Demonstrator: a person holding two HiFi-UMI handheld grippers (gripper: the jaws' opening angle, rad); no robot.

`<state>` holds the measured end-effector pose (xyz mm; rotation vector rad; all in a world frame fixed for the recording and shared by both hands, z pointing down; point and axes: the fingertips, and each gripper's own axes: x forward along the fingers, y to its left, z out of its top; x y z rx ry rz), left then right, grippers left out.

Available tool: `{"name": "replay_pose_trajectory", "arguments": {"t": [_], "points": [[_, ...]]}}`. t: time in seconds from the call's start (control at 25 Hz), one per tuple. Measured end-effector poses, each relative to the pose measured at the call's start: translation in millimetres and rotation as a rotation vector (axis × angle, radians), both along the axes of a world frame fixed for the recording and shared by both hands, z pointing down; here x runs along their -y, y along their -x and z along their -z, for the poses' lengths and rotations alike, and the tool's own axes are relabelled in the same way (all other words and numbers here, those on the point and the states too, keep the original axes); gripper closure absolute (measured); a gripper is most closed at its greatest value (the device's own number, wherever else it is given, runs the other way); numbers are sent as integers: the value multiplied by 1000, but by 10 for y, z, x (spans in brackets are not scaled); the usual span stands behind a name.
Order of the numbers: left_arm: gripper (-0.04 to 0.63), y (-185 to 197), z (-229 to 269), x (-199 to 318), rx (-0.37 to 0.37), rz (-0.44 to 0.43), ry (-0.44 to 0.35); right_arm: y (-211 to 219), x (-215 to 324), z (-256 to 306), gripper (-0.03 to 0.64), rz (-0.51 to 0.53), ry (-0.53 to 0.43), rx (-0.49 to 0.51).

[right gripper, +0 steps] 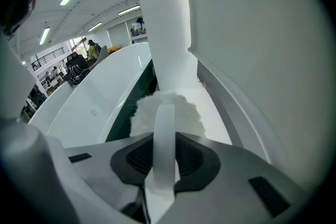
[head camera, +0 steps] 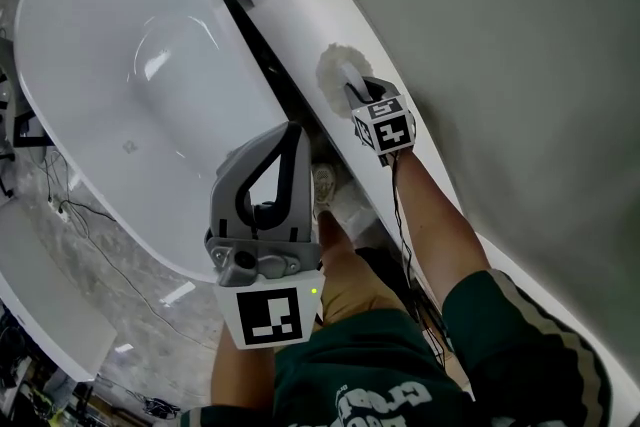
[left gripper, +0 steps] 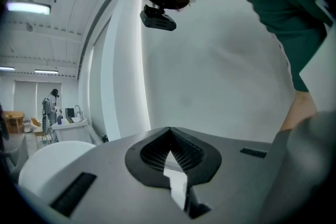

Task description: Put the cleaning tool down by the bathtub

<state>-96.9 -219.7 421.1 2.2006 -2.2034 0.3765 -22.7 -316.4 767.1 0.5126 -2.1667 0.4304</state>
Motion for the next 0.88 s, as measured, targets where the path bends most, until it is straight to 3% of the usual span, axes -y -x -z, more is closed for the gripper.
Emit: {"name": "replay_pose_trajectory", "arguments": {"t": [0.88], "points": [[588,369,-473,-206,-66,70,71,-158,-7,-862,523,16,84,-264]]}}
